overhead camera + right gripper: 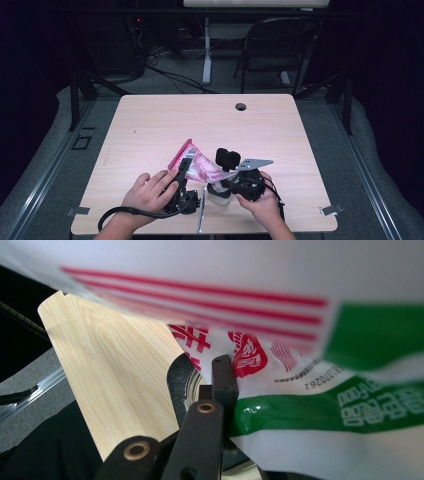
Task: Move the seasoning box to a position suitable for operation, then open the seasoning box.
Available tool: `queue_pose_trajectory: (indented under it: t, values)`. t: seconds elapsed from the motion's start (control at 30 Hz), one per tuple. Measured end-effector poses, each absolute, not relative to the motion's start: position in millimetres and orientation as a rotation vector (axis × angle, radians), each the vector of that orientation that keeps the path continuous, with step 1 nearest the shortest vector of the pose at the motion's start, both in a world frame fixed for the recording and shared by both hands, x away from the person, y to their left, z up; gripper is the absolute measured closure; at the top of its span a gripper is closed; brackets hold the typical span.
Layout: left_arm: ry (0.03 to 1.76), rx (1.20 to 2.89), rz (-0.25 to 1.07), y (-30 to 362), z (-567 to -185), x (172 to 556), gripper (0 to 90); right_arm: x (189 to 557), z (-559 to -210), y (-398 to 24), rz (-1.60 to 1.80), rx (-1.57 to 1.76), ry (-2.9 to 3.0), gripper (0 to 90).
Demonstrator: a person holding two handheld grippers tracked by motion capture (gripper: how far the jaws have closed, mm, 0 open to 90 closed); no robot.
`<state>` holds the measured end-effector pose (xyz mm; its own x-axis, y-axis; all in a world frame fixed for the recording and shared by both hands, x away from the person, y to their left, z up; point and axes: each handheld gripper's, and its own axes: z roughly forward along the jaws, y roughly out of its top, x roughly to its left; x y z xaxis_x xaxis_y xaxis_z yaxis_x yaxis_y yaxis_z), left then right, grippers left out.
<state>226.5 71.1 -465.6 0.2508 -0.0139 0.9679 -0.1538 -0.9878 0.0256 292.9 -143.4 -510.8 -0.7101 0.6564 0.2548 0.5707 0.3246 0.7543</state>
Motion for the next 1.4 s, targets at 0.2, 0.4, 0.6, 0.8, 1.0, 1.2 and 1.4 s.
queue_pose_trajectory:
  t: [0.2,0.4,0.6,0.8,1.0,1.2,1.4]
  values:
    - [-0.181,2.392,1.851,70.4,-464.7,226.6,72.6,292.8,-511.4,-143.1,1.352,1.157,2.471,90.0]
    - [-0.192,2.396,1.858,68.9,-463.9,225.6,72.8,293.2,-511.2,-143.8,1.347,1.157,2.476,90.0]
    - [-0.212,2.383,1.866,66.6,-463.7,225.7,72.8,293.4,-511.4,-145.2,1.349,1.164,2.471,90.0]
    - [-0.215,2.385,1.863,64.7,-463.1,225.8,72.8,293.7,-511.1,-145.8,1.343,1.170,2.466,90.0]
    - [-0.227,2.379,1.872,63.2,-461.8,225.5,72.9,293.8,-511.6,-145.1,1.344,1.168,2.465,90.0]
    - [-0.243,2.368,1.878,60.7,-460.5,225.6,73.0,294.1,-511.5,-145.5,1.340,1.170,2.466,90.0]
    - [-0.240,2.352,1.879,60.5,-461.8,226.3,73.1,294.1,-511.9,-144.8,1.346,1.174,2.459,90.0]
